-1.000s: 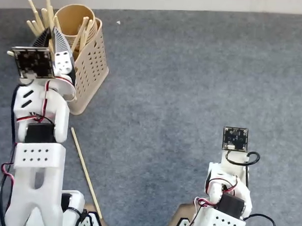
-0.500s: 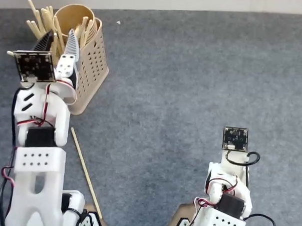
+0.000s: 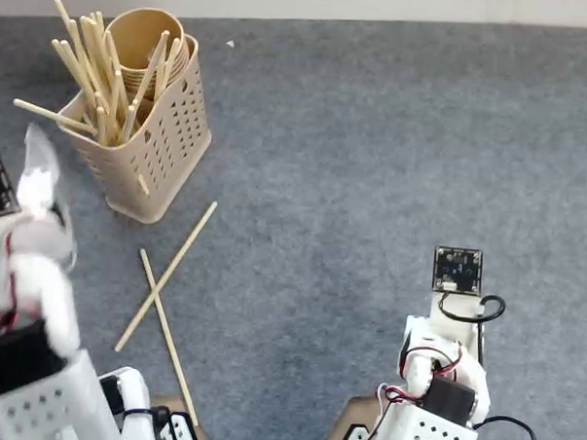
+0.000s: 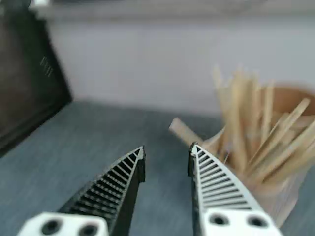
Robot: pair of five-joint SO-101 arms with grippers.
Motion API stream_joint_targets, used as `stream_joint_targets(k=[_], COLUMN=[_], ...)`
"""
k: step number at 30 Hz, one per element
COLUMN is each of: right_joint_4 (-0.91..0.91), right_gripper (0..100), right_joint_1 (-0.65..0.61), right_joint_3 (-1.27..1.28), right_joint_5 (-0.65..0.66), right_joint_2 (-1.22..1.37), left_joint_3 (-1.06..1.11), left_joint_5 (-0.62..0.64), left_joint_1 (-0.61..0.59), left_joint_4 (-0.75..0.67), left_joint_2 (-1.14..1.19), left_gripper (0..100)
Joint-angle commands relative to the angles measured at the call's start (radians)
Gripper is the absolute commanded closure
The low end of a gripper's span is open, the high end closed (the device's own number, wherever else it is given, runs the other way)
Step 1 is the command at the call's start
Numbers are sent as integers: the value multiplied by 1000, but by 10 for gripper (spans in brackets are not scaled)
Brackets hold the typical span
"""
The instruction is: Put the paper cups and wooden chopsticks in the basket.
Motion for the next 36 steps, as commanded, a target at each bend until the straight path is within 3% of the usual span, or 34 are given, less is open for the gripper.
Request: stream_joint_targets(k=[1,3,7,12,15,22,29,36], right_joint_4=[-18,-18,-16,-16,-16,-16,-18,-18], right_gripper=[971,971,971,971,971,971,971,971], right_joint_1=[-8,-8,-8,-8,-8,-8,-8,-8], right_joint_3=[73,73,73,73,73,73,73,73], right_joint_5=[15,15,15,15,15,15,15,15], right_joint_2=[-7,-7,-7,-7,-7,-7,-7,-7], left_joint_3=[-35,-25,-15,-10,-12,-16,-16,-19], left_joint_5=[-272,-364,-387,-382,-338,-304,-299,-305], left_joint_1=[-15,18,120,337,400,403,401,289], left_joint_4=[379,505,617,687,598,311,198,107], left_joint_2=[-44,-25,70,328,513,845,1038,1171], left_gripper=[857,912,959,743,746,754,754,758])
